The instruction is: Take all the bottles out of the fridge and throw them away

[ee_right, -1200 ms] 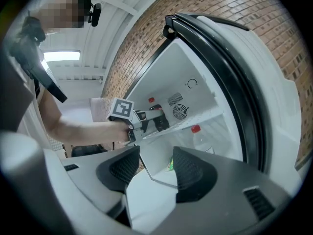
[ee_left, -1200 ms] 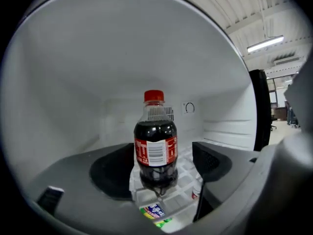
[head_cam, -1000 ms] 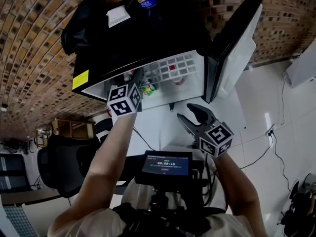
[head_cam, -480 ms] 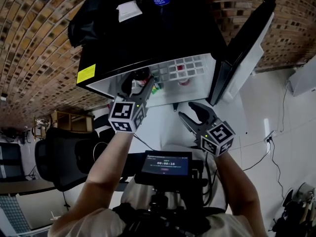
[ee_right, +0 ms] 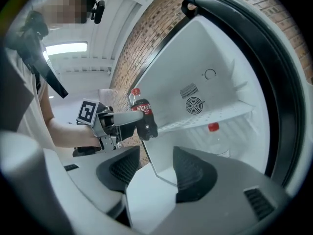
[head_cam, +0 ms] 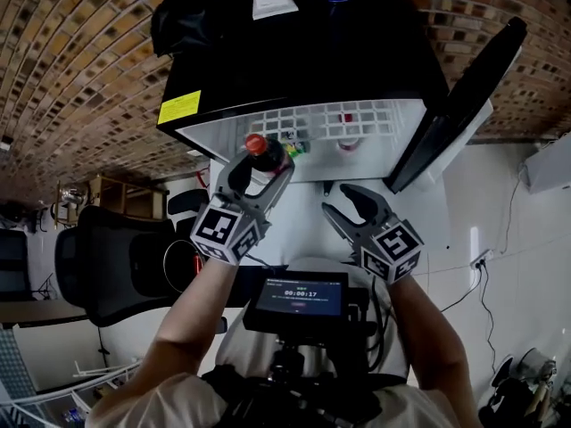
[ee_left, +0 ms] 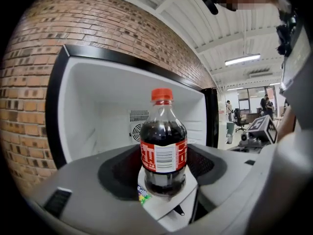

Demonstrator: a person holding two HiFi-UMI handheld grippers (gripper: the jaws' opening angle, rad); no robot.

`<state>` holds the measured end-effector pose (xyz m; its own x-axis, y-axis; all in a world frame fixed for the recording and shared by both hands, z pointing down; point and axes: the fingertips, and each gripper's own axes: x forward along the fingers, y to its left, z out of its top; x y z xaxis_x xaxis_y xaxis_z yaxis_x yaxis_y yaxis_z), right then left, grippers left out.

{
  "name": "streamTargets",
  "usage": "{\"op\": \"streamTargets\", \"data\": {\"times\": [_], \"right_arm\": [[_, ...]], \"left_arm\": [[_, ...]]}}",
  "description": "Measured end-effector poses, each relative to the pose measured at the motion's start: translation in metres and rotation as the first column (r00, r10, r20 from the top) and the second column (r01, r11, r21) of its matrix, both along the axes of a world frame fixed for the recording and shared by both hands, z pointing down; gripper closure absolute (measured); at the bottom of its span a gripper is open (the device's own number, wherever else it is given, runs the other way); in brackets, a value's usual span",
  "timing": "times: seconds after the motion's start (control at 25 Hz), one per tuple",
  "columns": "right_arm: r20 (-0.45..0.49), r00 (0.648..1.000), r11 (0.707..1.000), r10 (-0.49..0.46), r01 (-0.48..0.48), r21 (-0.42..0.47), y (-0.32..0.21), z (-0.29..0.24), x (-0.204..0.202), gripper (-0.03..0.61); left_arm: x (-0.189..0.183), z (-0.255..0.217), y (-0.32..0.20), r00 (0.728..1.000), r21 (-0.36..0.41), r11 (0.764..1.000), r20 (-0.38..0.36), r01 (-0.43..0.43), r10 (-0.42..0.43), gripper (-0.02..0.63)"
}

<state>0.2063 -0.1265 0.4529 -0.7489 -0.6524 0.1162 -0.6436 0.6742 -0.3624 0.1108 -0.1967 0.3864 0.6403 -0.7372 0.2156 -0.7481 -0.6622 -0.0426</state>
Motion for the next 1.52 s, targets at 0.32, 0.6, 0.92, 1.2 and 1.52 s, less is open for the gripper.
{"op": "streamTargets", "data": {"times": [0.32, 0.6, 0.92, 1.2, 1.52], "right_arm": [[-0.021, 0.996, 0.996, -0.088, 0.087, -0.022, 0.009, 0.004, -0.049, 0.380], [-0.036, 0.982, 0.980, -0.188, 0.185, -0.067, 0.022, 0.008, -0.096, 0.380], [-0.036, 0.957, 0.952, -0.286, 0.280, -0.123, 0.038, 0.012, -0.154, 0.380], [-0.043, 0.926, 0.919, -0.376, 0.366, -0.149, 0.051, 0.016, -0.202, 0.380], [-0.033, 0.895, 0.883, -0.445, 0.432, -0.183, 0.058, 0.020, -0.262, 0.380]], "left_arm": [[-0.056, 0.028, 0.036, 0.997, -0.065, 0.996, -0.033, 0.061, -0.063, 0.313], [-0.119, 0.065, 0.075, 0.982, -0.188, 0.965, -0.022, 0.181, -0.188, 0.314], [-0.189, 0.097, 0.113, 0.953, -0.260, 0.921, -0.009, 0.290, -0.303, 0.313], [-0.254, 0.117, 0.145, 0.904, -0.305, 0.858, 0.024, 0.413, -0.426, 0.313], [-0.368, 0.163, 0.197, 0.790, -0.377, 0.712, 0.097, 0.593, -0.606, 0.313]]}}
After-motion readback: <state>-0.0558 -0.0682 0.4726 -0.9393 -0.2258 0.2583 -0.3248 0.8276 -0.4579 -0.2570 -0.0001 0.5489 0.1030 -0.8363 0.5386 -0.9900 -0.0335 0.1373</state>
